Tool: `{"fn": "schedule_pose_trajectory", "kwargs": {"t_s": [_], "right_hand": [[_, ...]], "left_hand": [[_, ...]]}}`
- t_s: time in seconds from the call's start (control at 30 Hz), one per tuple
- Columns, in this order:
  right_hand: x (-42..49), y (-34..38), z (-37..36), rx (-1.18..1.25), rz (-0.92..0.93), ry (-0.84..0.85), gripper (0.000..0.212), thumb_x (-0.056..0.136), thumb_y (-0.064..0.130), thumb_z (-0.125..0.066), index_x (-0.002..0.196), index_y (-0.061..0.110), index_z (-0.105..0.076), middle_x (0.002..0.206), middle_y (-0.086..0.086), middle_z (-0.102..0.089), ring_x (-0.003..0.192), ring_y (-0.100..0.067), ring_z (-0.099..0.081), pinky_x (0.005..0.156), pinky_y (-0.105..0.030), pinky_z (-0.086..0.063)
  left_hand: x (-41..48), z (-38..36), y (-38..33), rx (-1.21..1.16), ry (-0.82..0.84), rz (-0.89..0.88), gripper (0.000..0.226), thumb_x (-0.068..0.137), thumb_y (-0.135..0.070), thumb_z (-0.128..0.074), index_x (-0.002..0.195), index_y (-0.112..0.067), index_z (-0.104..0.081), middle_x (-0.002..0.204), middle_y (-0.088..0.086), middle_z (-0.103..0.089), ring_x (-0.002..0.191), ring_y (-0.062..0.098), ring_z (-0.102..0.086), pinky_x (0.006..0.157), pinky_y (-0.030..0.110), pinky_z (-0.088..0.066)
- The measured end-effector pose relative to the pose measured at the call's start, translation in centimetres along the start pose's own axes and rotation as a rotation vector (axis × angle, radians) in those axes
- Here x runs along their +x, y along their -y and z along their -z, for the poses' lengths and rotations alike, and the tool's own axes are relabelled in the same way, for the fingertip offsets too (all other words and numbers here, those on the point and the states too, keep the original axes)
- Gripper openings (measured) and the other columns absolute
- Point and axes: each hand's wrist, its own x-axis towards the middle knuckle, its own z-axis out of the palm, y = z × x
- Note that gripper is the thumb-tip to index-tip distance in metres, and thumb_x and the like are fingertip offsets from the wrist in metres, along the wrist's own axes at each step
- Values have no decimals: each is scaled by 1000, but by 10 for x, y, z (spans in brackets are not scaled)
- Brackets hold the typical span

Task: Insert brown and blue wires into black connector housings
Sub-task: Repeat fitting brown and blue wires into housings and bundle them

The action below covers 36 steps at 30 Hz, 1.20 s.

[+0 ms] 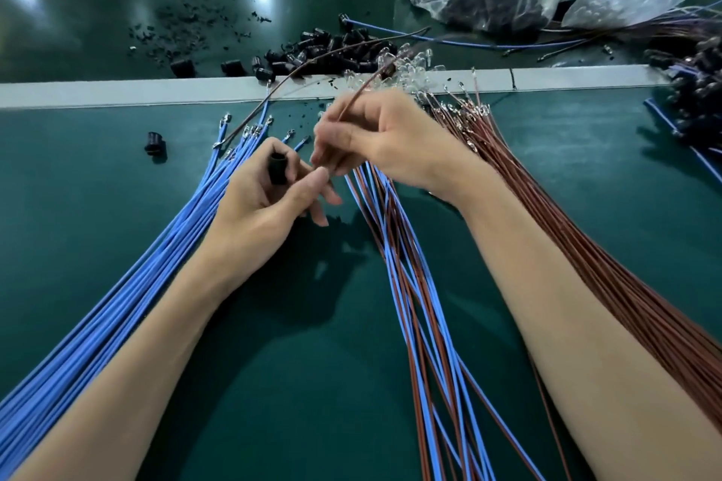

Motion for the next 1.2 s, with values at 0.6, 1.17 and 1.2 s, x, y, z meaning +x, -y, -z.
{"fn": "schedule_pose_trajectory", "kwargs": {"t_s": [0.6,1.17,1.2], "right_hand": [[1,7,7,1,140,-110,8,93,1,-55,86,1,-59,77,-12,-67,66,-20,-68,65,-27,-57],[4,-1,-10,-10,166,-143,5,88,-1,-60,85,-2,-64,73,-15,-66,59,-15,-63,58,-20,-51],[5,-2,-10,1,172,-167,5,88,-1,-61,84,-2,-64,73,-15,-66,58,-15,-63,58,-19,-50]], "left_hand": [[2,-1,5,137,106,-28,15,96,-23,-36,84,-16,-42,72,5,-65,54,21,-55,58,15,-42],[4,-1,6,149,45,-65,17,88,-22,-52,101,-12,-55,83,-1,-67,72,1,-63,72,14,-49],[4,-2,6,106,33,-53,19,87,-21,-53,103,-10,-53,84,-1,-69,72,2,-64,72,15,-49]]}}
